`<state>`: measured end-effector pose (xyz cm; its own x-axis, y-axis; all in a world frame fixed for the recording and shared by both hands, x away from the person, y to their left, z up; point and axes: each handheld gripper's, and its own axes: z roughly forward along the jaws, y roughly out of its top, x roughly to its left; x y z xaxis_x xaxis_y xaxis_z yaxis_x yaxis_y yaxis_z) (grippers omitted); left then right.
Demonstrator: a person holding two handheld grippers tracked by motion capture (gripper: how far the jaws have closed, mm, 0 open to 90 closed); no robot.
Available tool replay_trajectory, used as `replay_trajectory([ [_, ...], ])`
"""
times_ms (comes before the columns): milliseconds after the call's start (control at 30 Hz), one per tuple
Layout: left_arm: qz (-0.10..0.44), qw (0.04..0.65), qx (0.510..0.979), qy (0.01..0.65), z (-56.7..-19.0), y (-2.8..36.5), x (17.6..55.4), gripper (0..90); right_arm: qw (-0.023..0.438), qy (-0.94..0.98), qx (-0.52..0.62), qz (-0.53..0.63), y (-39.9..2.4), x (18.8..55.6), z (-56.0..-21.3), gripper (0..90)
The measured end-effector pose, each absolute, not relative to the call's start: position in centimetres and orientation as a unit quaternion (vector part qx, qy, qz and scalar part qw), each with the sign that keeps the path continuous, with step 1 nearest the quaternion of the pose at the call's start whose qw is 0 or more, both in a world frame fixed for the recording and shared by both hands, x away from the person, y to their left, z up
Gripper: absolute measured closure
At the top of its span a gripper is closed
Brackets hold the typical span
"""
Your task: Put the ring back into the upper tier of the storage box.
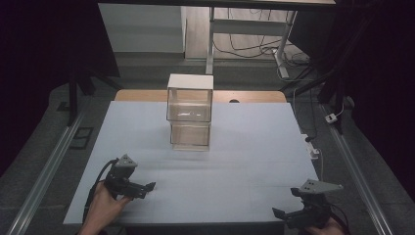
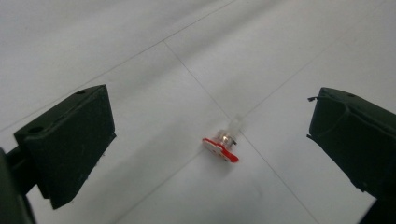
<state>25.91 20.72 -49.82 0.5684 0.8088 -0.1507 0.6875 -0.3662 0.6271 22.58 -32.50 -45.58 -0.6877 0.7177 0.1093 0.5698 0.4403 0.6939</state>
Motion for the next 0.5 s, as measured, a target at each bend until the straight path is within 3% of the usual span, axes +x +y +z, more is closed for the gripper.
replay_trajectory([
  [500, 0.063, 0.271, 0.869, 0.41, -52.1, 19.3, 27.4, 0.0, 0.101, 0.844, 0.38, 0.364, -32.4, 22.5, -45.6, 0.3],
])
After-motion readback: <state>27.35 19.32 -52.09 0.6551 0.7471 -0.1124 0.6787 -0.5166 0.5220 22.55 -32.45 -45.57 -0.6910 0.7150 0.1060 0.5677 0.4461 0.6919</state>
